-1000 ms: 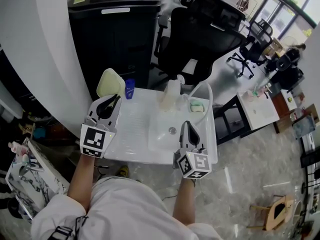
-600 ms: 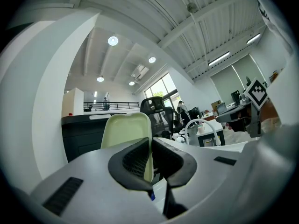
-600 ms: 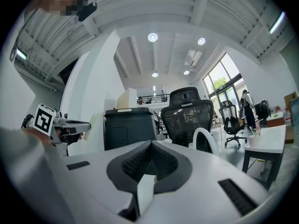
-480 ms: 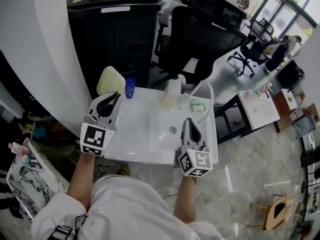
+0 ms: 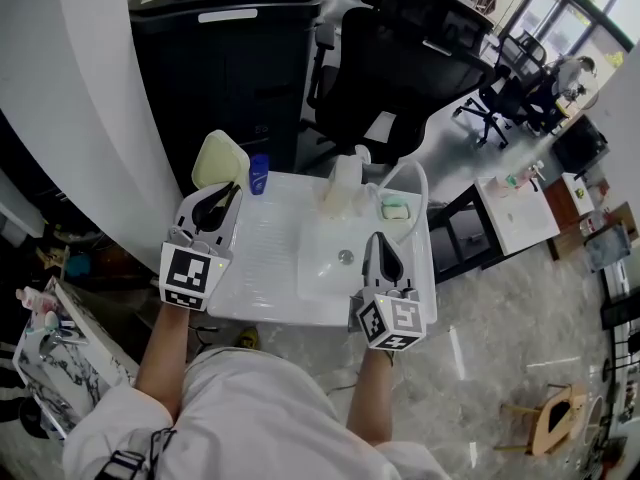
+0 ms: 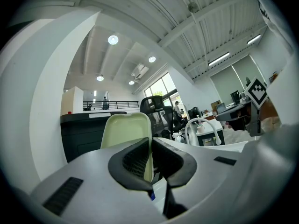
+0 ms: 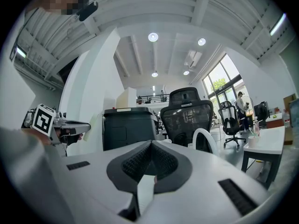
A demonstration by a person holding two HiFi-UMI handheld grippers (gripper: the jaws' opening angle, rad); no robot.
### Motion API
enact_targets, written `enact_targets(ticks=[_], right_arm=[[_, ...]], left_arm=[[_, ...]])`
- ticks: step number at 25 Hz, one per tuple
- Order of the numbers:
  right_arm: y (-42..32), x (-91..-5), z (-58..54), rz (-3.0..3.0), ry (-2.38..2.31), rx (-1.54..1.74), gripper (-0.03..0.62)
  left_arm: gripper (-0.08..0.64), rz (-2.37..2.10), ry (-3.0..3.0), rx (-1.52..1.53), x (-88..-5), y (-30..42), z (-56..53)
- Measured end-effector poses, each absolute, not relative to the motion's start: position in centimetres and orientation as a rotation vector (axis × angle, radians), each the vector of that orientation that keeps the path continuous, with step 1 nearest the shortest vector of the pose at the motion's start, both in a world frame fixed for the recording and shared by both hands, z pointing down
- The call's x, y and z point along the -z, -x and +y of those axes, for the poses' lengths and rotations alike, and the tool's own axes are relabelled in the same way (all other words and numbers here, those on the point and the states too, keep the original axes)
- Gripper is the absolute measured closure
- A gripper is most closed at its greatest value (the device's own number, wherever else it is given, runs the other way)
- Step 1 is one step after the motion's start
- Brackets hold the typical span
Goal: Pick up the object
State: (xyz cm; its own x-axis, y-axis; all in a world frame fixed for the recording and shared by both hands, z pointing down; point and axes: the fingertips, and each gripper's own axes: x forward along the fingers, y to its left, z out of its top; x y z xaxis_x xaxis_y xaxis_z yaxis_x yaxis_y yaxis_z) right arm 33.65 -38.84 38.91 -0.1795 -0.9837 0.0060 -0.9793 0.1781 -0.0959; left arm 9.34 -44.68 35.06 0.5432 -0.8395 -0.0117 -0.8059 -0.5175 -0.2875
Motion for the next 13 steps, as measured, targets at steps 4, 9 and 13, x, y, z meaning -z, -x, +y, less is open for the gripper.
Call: enact_targets(ticks=[4, 9, 13], right_arm=[[-33.68, -38.84, -38.83, 2.362, 1.978, 0.116, 0.588], [-33.75, -38.93, -38.62, 2.360, 1.981, 0.115, 0.588], [-33.85, -38.89, -38.61, 2.359, 1.983, 0.113, 0.588]], left_arm=[[0.520, 1.374, 2.524, 0.190, -35.18, -9.29, -44.67], [0.520, 1.372, 2.524, 0.190, -35.27, -9.33, -44.55], [0.520, 1.368, 2.522, 0.193, -35.25, -9.36, -44.47]])
